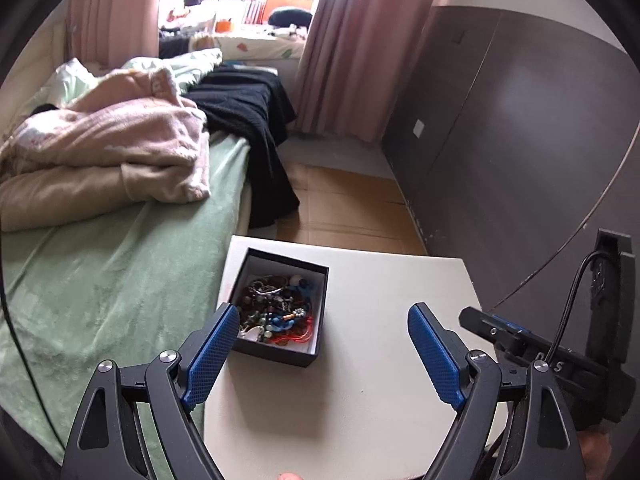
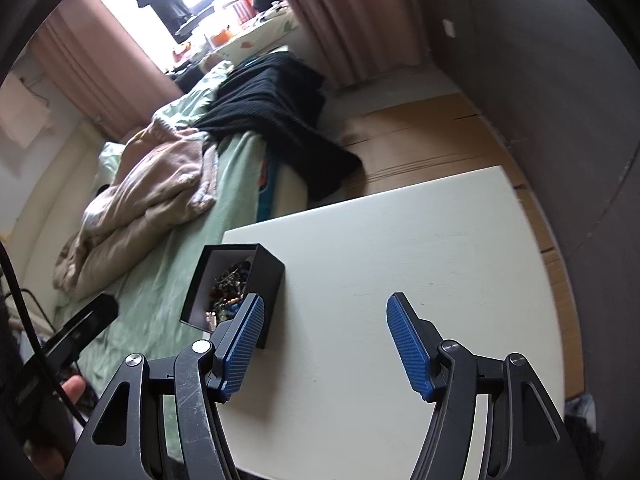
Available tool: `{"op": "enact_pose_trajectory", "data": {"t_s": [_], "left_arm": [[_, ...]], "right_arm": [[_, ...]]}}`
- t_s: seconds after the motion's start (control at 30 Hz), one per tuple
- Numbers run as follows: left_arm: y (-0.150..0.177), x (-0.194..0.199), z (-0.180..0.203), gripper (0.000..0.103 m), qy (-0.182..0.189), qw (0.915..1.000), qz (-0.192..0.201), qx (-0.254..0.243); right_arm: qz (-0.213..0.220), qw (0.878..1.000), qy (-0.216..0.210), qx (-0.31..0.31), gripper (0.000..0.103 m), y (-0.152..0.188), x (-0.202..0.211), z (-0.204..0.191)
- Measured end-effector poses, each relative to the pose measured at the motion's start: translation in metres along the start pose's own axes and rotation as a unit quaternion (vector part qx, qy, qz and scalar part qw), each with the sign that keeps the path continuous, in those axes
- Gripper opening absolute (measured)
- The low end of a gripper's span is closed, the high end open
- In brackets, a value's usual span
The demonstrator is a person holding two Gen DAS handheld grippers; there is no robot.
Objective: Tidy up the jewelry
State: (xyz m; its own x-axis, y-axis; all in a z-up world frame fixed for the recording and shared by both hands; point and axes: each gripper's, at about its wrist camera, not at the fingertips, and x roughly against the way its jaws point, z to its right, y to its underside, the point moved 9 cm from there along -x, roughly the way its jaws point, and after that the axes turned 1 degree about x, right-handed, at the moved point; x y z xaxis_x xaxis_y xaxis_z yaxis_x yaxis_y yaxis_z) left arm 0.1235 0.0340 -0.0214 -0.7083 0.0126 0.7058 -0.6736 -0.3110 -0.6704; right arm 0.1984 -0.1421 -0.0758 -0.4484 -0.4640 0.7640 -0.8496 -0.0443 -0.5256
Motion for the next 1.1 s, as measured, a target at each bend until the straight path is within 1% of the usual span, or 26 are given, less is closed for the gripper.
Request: {"op": "enact_pose_trajectory", "data": {"t_s": [0.03, 0.07, 0.13, 0.17, 0.23, 0.3, 0.33, 0.37, 0.43, 0.53, 0.63, 0.7, 0.8, 0.97, 1.1], "left_arm": [[0.001, 0.006, 0.0, 0.09, -0.005, 0.9999, 0.008, -0.006], [0.002, 0.01, 0.001, 0.094, -0.002, 0.9999, 0.011, -0.007], [0.004, 0.015, 0.003, 0.095, 0.008, 0.9998, 0.015, -0.011], [0.005, 0.018, 0.003, 0.095, 0.009, 0.9996, 0.02, -0.017], [0.006, 0.023, 0.002, 0.098, 0.0, 0.9989, 0.031, -0.034], [0.008, 0.028, 0.001, 0.1, -0.008, 0.998, 0.039, -0.049], [0.008, 0.03, 0.0, 0.1, -0.013, 0.9974, 0.046, -0.054], [0.007, 0.033, 0.0, 0.101, -0.013, 0.9969, 0.056, -0.054], [0.007, 0.039, -0.002, 0.103, -0.012, 0.9964, 0.066, -0.052], [0.01, 0.039, 0.0, 0.103, -0.013, 0.9957, 0.067, -0.063], [0.017, 0.032, 0.004, 0.103, -0.014, 0.995, 0.062, -0.078], [0.019, 0.03, 0.006, 0.103, -0.022, 0.994, 0.067, -0.084], [0.023, 0.027, 0.01, 0.103, -0.018, 0.9939, 0.071, -0.083], [0.032, 0.017, 0.018, 0.103, -0.014, 0.9938, 0.059, -0.093], [0.032, 0.018, 0.021, 0.103, -0.015, 0.9932, 0.068, -0.093]], "right_arm": [[0.004, 1.0, -0.001, 0.0, 0.066, 0.001, 0.004, -0.001], [0.009, 1.0, 0.0, -0.001, 0.072, 0.002, 0.01, -0.003], [0.027, 0.999, 0.016, 0.002, 0.081, 0.002, 0.023, -0.003], [0.036, 0.999, 0.026, 0.004, 0.083, 0.001, 0.029, -0.003], [0.049, 0.998, 0.034, 0.006, 0.084, 0.001, 0.042, -0.003], [0.058, 0.997, 0.047, 0.016, 0.092, 0.002, 0.053, -0.003], [0.064, 0.996, 0.055, 0.02, 0.098, 0.002, 0.057, -0.003], [0.066, 0.995, 0.065, 0.024, 0.101, 0.004, 0.061, -0.002], [0.068, 0.993, 0.095, 0.029, 0.101, 0.011, 0.067, 0.003], [0.067, 0.994, 0.088, 0.016, 0.102, 0.02, 0.068, 0.009], [0.065, 0.993, 0.096, 0.015, 0.103, 0.03, 0.065, 0.014], [0.061, 0.993, 0.1, 0.02, 0.103, 0.036, 0.062, 0.015], [0.068, 0.992, 0.106, 0.033, 0.103, 0.04, 0.063, 0.013], [0.075, 0.989, 0.112, 0.055, 0.103, 0.045, 0.065, 0.01], [0.087, 0.99, 0.105, 0.047, 0.103, 0.043, 0.071, 0.015]]}}
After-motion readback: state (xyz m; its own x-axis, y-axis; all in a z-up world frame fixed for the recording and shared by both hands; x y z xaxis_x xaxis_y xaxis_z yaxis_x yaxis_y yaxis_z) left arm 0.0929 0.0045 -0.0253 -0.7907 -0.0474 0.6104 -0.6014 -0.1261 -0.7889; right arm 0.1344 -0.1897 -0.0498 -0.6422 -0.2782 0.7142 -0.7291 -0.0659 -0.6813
